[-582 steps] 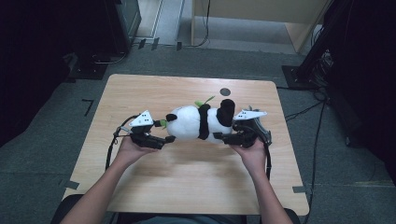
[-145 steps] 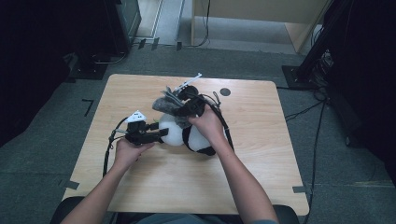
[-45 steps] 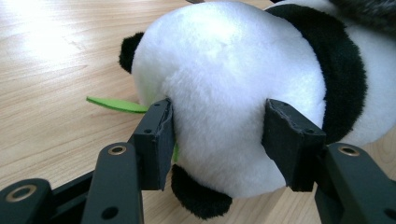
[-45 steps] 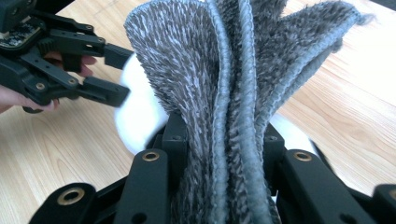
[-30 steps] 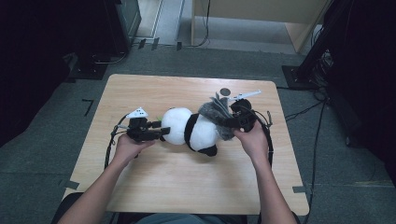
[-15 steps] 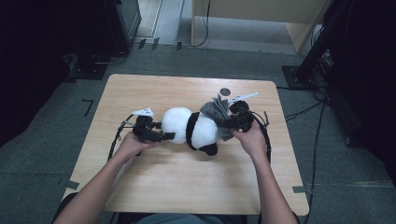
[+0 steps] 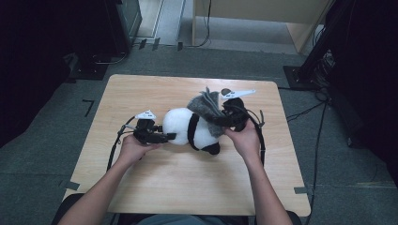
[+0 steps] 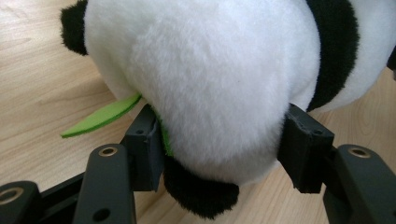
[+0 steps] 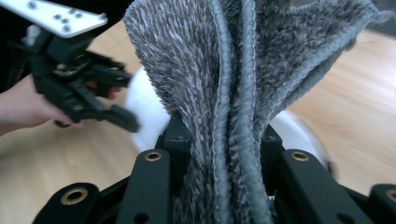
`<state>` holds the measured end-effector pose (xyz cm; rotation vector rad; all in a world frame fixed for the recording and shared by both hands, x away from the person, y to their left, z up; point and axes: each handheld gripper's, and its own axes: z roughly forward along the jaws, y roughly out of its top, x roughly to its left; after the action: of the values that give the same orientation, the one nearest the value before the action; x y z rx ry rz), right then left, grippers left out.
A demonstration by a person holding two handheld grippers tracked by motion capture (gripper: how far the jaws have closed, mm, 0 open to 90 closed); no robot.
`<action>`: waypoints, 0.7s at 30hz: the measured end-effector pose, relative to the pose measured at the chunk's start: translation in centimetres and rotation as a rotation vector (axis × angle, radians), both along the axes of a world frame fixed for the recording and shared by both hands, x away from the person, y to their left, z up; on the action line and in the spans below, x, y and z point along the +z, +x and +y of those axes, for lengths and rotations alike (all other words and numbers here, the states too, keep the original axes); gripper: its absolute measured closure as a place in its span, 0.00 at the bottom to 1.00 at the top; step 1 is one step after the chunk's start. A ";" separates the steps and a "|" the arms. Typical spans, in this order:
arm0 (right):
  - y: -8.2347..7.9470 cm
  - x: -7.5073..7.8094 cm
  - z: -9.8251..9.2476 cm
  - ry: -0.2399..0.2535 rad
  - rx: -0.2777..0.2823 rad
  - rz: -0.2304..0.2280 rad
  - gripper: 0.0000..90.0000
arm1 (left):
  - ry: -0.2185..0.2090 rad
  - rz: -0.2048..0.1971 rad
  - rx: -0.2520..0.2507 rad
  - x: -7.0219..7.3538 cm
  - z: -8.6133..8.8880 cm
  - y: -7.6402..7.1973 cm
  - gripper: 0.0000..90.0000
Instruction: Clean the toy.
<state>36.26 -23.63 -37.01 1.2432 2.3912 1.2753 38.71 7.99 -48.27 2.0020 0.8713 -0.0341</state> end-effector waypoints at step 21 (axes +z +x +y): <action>-0.2 -7.7 -6.2 0.070 -0.180 0.152 0.76 | -0.013 0.000 0.018 -0.3 0.2 -0.3 0.46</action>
<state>36.04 -29.79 -44.71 1.5890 2.2862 1.2610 38.36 8.15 -48.58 1.9823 0.8866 -0.0290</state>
